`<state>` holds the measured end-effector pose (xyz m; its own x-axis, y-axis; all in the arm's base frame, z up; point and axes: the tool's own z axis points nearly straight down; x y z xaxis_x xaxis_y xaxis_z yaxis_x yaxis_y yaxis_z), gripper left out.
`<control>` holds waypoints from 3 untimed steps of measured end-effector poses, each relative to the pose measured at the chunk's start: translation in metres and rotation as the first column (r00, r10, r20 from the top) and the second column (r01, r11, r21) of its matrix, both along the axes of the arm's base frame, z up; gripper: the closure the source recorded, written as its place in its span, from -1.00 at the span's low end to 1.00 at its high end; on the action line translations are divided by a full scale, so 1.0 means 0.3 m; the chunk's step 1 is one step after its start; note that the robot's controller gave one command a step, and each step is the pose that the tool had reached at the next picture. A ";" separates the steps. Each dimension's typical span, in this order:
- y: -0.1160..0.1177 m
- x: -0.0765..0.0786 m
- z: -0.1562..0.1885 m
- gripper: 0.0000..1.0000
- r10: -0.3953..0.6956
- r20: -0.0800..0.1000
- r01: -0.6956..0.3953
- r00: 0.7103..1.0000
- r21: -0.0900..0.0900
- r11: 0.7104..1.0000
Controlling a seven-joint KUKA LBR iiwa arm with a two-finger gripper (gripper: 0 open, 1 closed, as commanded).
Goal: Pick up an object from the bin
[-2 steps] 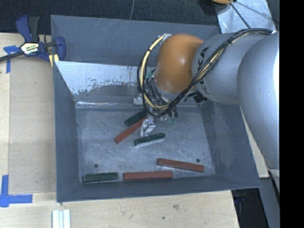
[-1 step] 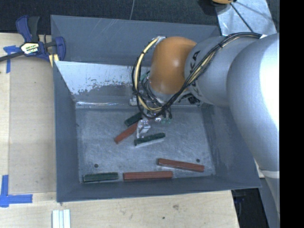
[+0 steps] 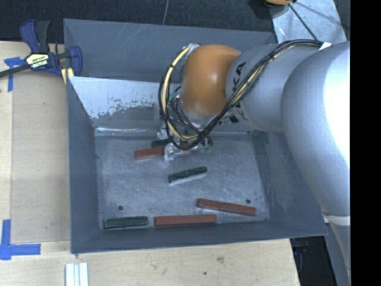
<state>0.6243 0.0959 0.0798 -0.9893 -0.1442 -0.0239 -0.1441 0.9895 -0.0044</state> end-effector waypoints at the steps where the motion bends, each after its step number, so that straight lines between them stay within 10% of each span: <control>1: 0.000 0.000 0.000 1.00 0.000 0.000 0.000 1.000 0.000 1.000; 3: 0.002 -0.019 0.060 1.00 0.000 -0.024 0.000 1.000 0.000 1.000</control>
Offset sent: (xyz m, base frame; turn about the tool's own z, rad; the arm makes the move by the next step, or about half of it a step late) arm -0.0001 0.0001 0.0796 0.0000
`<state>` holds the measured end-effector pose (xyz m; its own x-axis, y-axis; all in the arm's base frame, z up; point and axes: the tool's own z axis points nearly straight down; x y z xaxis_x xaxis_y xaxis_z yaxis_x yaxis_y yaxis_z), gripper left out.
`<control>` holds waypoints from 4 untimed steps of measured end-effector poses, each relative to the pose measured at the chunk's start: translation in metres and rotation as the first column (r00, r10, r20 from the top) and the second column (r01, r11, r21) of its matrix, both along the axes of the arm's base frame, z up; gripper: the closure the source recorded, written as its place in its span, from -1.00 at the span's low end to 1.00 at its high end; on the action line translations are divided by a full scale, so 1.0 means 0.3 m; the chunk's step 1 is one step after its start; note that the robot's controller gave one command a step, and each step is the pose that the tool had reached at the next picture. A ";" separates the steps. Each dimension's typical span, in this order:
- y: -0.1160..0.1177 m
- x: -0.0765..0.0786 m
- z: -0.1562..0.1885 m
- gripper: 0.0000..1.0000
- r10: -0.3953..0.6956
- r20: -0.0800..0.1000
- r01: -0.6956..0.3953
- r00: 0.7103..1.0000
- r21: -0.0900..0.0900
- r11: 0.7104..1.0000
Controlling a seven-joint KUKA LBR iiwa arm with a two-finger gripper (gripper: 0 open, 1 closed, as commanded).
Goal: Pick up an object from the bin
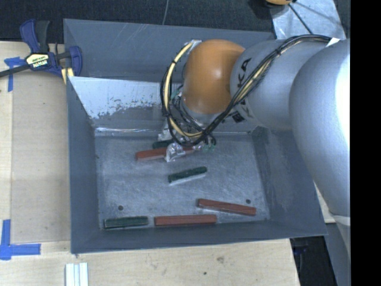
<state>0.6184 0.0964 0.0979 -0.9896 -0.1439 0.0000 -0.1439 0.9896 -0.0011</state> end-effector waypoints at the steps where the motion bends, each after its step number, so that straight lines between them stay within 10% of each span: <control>1: 0.002 0.004 0.054 1.00 0.001 0.003 -0.001 1.000 0.001 1.000; 4: 0.001 0.003 0.173 1.00 0.001 0.002 -0.001 1.000 0.001 1.000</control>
Offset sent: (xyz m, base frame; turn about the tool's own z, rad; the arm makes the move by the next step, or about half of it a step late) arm -0.0003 -0.0001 0.0571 0.0000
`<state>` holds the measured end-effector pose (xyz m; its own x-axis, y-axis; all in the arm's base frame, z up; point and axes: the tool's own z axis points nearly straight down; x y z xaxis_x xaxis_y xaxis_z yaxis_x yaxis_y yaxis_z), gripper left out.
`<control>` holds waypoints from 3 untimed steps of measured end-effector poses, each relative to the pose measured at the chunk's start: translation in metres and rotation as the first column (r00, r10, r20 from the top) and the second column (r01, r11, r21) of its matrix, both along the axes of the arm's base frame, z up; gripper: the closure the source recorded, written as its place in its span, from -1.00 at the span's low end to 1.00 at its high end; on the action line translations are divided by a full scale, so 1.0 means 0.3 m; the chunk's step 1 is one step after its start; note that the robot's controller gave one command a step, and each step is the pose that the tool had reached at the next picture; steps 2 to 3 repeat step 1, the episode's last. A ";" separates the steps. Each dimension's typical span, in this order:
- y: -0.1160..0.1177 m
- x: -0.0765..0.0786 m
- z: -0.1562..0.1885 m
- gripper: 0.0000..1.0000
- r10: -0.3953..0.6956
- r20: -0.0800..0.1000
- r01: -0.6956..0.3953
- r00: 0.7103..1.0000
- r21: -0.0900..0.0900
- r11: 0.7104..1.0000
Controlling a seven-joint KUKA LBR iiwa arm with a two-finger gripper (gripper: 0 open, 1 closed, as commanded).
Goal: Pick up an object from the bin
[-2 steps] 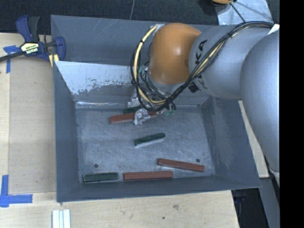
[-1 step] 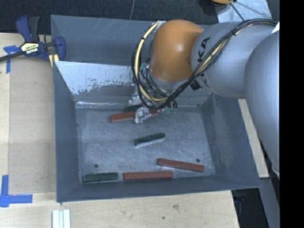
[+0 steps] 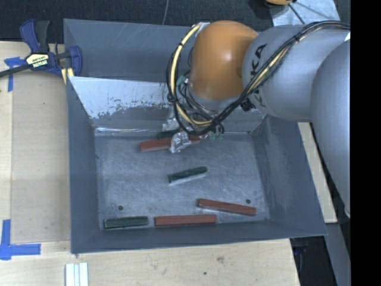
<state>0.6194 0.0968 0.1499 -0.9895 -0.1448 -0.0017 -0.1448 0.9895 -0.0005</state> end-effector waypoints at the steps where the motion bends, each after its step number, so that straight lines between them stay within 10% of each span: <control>1: 0.000 0.002 0.043 1.00 0.000 0.003 0.000 1.000 0.000 1.000; 3: 0.000 0.002 0.043 1.00 0.000 0.003 0.000 1.000 0.000 1.000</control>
Offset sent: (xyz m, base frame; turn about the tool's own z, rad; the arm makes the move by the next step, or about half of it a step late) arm -0.0001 0.0000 0.0110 0.0000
